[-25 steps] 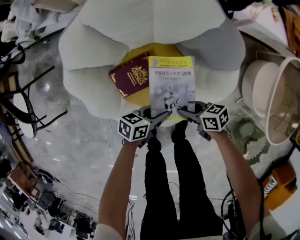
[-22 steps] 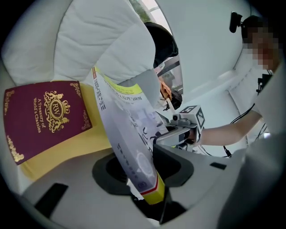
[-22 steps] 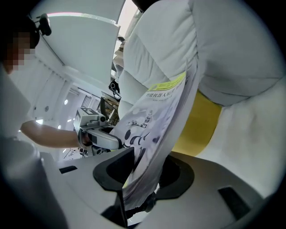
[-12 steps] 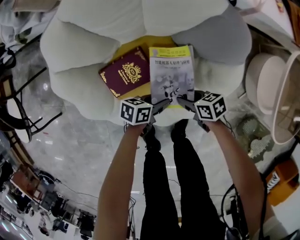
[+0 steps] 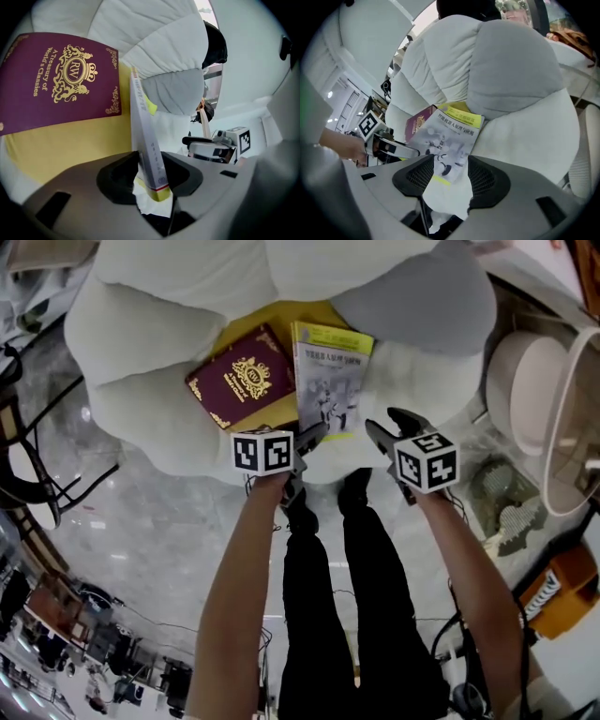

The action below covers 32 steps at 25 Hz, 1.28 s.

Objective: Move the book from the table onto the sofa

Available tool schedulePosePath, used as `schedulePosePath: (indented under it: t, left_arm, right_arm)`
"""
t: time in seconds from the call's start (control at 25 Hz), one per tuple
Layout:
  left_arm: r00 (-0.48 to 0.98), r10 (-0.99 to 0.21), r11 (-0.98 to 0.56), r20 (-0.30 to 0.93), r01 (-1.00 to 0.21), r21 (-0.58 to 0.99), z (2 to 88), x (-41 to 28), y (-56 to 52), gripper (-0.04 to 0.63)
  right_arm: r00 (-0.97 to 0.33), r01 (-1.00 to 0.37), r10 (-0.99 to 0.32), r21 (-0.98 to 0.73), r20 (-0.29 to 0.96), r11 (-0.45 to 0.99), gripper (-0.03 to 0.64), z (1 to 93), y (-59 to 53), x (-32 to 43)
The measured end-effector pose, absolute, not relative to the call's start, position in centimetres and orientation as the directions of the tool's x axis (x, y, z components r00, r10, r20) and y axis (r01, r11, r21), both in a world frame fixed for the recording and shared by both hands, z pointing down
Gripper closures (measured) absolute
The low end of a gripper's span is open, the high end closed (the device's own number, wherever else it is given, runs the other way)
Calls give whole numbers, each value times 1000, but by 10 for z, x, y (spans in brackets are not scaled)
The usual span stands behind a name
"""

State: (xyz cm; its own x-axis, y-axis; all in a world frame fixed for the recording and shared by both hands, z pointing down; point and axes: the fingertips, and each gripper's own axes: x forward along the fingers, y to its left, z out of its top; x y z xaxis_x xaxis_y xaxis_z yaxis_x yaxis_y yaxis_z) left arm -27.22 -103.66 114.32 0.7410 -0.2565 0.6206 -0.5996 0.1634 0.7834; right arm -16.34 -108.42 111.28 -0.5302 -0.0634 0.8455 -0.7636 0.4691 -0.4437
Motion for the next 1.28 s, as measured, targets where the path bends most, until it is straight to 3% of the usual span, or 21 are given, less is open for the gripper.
schedulePosePath:
  t: [0.2,0.4,0.6,0.8,1.28]
  left_arm:
    - [663,-274,156,697,-684,712,1147,-299,-1025,363]
    - [609,-284,133,741,-740,659,1125,-315,-1017,362]
    - [590,-305,109,747,-758,643,1079,-315,-1006,404]
    - [556,-379,73,740,-779,623,1006,-309,-1003,518]
    - [524,-551,64,650,-750,659,804,-308,-986,594]
  right_arm:
    - [-607,-695,-9,-524,795,492,374,1100,-1057,-174]
    - [-628,-689,-23,-542,778,481,374,1081,-1042,-178]
    - [-644,-686,-53,-544,763,483,385,1043,-1034,-182]
    - [-678,-665,-92,-556,729,498,481,976,-1031,-182]
    - [-750,-609,-185,-554,635,567,569,788,-1045,-160]
